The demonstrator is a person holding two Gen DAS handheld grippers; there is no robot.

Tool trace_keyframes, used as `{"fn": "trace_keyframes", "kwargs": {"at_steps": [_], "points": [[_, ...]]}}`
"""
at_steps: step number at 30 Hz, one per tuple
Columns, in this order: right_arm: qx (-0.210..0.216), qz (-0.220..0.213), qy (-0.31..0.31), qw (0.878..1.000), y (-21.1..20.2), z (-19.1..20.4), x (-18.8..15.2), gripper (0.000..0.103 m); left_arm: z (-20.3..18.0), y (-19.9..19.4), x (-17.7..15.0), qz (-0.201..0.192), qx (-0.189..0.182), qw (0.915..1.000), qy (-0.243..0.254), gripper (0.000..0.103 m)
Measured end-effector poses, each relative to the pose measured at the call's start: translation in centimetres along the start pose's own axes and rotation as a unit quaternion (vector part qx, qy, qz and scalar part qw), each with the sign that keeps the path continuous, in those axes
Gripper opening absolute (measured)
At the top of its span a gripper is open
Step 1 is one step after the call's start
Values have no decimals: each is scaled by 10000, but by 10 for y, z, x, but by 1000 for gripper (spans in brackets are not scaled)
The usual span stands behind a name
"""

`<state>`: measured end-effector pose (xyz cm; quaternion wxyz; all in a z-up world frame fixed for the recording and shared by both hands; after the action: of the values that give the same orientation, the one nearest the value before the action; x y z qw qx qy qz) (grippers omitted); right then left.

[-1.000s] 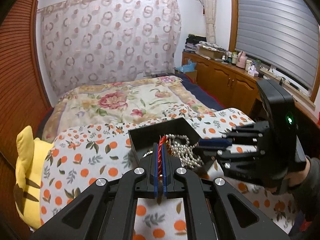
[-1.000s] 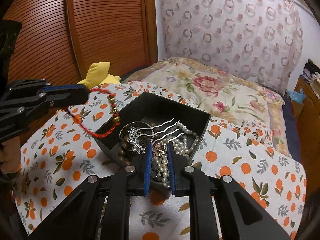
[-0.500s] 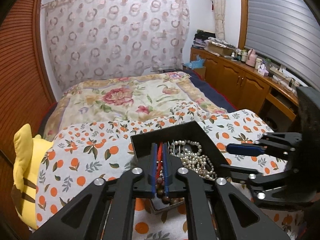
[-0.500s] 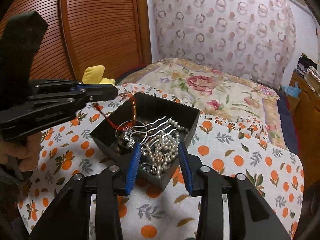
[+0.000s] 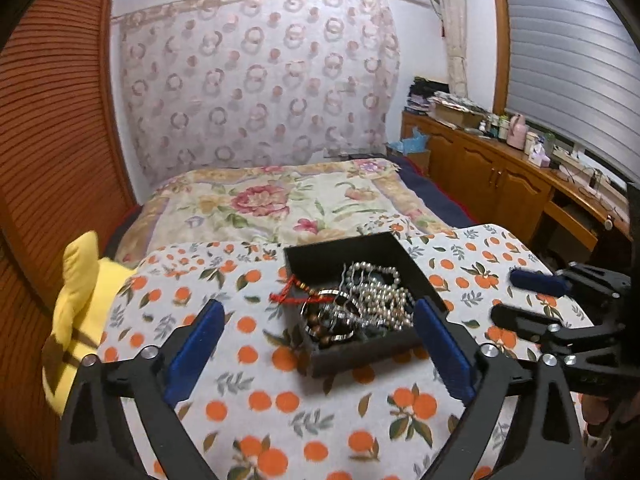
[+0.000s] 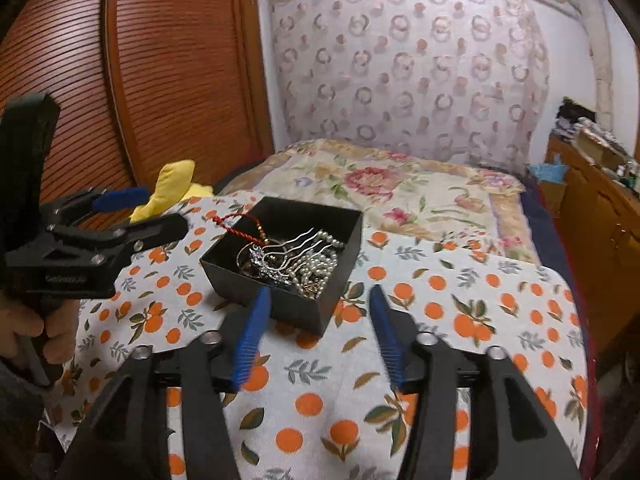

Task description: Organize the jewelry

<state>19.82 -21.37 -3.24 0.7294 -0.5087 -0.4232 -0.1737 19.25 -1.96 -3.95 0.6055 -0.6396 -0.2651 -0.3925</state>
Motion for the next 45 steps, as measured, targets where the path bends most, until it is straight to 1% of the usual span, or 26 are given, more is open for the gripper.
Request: {"fn": "trace_keyframes", "kwargs": {"at_steps": [1,2,3,4,6,7,9,11,14,18,21,27,45], "points": [[-22,-74,36,10000,-8,1,-1,62,1,-4,-2,-5,31,10000,-31,95],[-51,-135,72,9999,-14,2,-3,69,2,-10,-6,-12,94,9999,-62,95],[-82,-200,109,9997,-21,2,-4,73,2,-16,-10,-22,145,9999,-77,95],[-109,-280,145,9994,-28,3,-5,75,2,-20,-12,-34,177,9998,-83,95],[-168,-405,180,9989,-40,6,-7,83,1,-31,-18,-59,242,9997,-76,95],[-216,-477,190,9984,-47,8,-9,85,0,-36,-22,-65,274,9996,-67,95],[-279,-602,204,9976,-59,11,-11,93,-1,-46,-26,-92,347,9993,-64,95],[-391,-739,216,9963,-71,15,-14,96,-4,-58,-32,-131,444,9989,-55,95],[-521,-865,220,9946,-84,19,-18,100,-8,-73,-37,-209,404,9989,-92,95],[-672,-964,272,9927,-101,22,-26,100,-14,-90,-44,-274,365,9988,-158,95],[-803,-1026,377,9908,-111,19,-30,100,-18,-103,-51,-301,420,9985,-165,95],[-913,-1147,493,9880,-126,18,-41,100,-21,-113,-59,-326,406,9984,-234,95],[-979,-1098,593,9873,-116,13,-50,100,-19,-119,-61,-417,472,9976,-274,95]]}}
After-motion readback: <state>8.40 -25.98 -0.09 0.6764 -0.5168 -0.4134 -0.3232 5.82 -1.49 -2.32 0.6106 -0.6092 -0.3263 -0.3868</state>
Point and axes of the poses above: each gripper's, at about its wrist camera, not at the fingertips, and y roughly the way its jaws point, z to its left, x to its top, the point moved 3 cm from there along y, roughly the way its jaws point, and after that the axes turned 3 degrees about y, right-handed, at the moved point
